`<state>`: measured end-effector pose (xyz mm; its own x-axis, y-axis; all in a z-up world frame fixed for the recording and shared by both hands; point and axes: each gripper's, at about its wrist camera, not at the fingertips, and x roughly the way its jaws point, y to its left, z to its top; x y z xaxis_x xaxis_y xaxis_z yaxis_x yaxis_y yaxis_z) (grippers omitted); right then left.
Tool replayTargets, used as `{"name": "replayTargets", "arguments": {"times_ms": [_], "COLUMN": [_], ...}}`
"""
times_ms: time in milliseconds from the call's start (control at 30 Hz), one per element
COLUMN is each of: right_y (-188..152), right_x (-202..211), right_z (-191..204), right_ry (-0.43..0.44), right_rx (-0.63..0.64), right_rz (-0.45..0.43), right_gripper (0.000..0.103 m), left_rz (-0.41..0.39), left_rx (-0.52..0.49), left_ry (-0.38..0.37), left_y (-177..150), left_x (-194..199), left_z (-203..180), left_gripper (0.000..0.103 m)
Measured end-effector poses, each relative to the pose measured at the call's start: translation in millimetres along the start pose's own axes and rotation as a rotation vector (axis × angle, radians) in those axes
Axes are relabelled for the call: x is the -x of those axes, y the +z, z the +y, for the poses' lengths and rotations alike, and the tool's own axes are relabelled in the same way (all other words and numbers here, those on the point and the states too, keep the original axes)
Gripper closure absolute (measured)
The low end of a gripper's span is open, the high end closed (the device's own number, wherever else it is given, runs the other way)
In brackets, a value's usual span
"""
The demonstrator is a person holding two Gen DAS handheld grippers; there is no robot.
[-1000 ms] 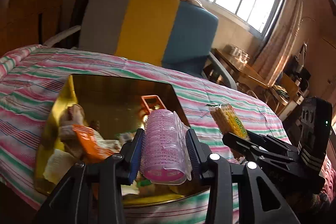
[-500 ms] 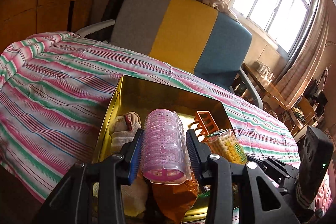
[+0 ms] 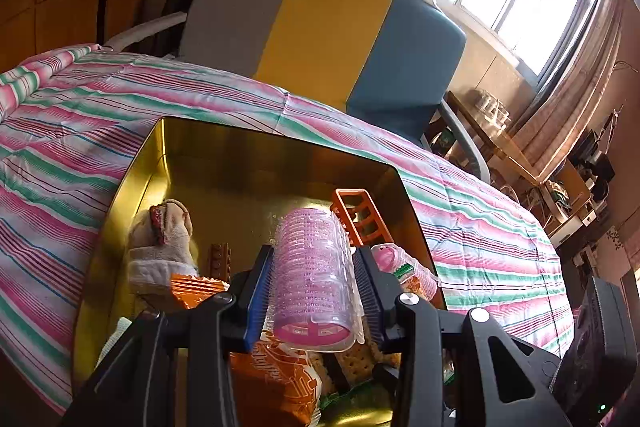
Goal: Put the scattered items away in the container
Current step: 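Carry the pink roller and cracker pack over the gold tray, then open both tools to drop the items into the tray and withdraw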
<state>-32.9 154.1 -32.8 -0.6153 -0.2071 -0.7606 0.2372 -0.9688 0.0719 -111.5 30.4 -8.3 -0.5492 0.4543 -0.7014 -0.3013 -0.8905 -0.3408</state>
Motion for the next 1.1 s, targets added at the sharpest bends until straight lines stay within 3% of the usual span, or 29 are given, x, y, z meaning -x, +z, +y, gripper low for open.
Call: {"name": "replayTargets", "arguments": {"times_ms": [233, 367, 467, 800, 1100], "right_y": [-5, -8, -10, -11, -11], "right_x": [-4, -2, 2, 7, 19], "right_z": [-2, -7, -8, -4, 2], "right_ry": [0.019, 0.020, 0.018, -0.002, -0.027], "right_rx": [-0.012, -0.031, -0.040, -0.035, -0.047], "right_rz": [0.000, -0.001, -0.007, -0.012, -0.042], "right_gripper": [0.055, 0.054, 0.054, 0.053, 0.051], "left_rz": [0.041, 0.063, 0.049, 0.008, -0.051], "left_rx": [0.001, 0.014, 0.018, 0.007, 0.026], "left_ry": [0.023, 0.026, 0.015, 0.036, 0.072], "left_y": [-6, -9, -10, -13, -27], "left_x": [-14, -17, -12, 8, 41], "left_z": [0, 3, 4, 7, 16], "left_gripper": [0.062, 0.054, 0.048, 0.048, 0.040]}}
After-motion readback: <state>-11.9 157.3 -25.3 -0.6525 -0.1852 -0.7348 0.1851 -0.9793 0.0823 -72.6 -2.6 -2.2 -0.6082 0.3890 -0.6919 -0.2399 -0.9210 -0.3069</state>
